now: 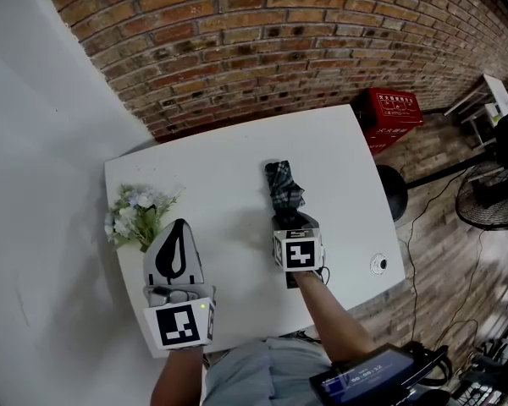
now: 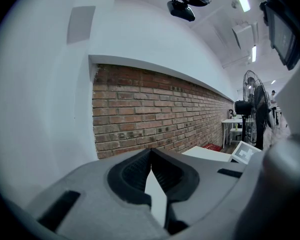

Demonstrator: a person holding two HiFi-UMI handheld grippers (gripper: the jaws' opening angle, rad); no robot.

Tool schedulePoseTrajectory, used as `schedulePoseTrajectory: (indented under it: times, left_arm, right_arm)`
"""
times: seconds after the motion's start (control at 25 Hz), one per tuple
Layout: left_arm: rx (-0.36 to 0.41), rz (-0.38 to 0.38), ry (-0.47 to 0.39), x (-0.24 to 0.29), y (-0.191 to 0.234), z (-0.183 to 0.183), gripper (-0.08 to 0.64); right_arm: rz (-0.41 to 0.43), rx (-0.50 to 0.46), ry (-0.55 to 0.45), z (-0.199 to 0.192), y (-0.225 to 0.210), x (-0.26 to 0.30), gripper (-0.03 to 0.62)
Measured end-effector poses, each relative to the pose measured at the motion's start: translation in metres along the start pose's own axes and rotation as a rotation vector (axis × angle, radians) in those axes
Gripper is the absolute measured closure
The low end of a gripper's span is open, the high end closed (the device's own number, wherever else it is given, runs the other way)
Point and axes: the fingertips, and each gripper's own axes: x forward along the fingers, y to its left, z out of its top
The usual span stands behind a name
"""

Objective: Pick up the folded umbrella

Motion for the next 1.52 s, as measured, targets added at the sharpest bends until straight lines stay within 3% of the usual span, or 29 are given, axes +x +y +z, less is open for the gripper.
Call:
schedulePoseTrajectory:
  times: [1.52]
  left_arm:
    - [0.02, 0.01, -0.013, -0.014, -0.012, 0.015, 0.552]
  right_arm:
    - [0.059, 0.0, -0.079, 0.01, 0.005, -0.018, 0.401]
